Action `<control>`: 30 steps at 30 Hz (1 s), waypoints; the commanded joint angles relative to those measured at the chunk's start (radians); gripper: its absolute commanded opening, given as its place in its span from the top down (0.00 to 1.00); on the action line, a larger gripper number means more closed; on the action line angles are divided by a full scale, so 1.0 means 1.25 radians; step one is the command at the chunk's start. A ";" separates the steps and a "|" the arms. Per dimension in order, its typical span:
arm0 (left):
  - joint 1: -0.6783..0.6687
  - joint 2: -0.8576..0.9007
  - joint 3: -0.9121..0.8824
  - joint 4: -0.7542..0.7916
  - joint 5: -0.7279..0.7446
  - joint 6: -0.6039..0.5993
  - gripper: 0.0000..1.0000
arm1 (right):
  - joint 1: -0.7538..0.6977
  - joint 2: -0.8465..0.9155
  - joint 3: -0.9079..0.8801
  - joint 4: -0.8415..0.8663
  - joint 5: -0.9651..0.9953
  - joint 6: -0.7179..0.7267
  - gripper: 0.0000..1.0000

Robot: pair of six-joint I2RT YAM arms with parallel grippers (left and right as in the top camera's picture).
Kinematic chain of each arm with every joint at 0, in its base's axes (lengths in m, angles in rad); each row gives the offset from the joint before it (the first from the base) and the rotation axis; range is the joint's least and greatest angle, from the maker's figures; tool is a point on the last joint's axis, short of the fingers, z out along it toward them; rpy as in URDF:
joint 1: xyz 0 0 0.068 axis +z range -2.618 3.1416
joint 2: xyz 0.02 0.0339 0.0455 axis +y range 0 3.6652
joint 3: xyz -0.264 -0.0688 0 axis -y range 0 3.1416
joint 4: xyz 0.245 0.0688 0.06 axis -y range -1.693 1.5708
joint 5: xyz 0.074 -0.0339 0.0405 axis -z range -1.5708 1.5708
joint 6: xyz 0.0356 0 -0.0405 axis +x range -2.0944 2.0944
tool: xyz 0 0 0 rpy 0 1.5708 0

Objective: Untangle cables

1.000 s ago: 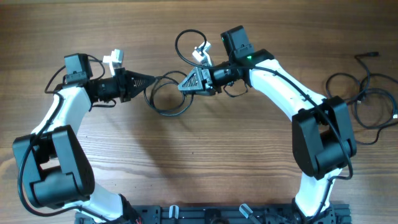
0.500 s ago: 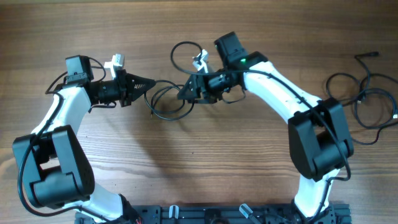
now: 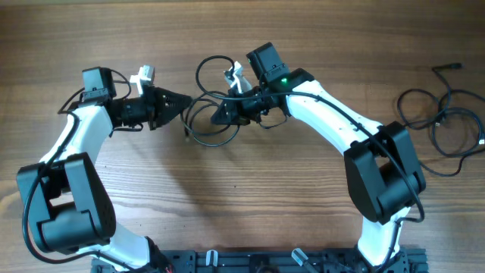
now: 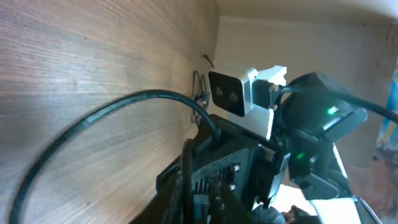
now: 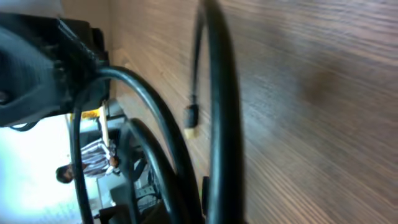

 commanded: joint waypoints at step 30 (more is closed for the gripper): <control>-0.004 -0.014 -0.001 -0.118 -0.523 -0.002 0.00 | -0.630 -0.108 0.008 -0.278 0.451 -0.273 0.96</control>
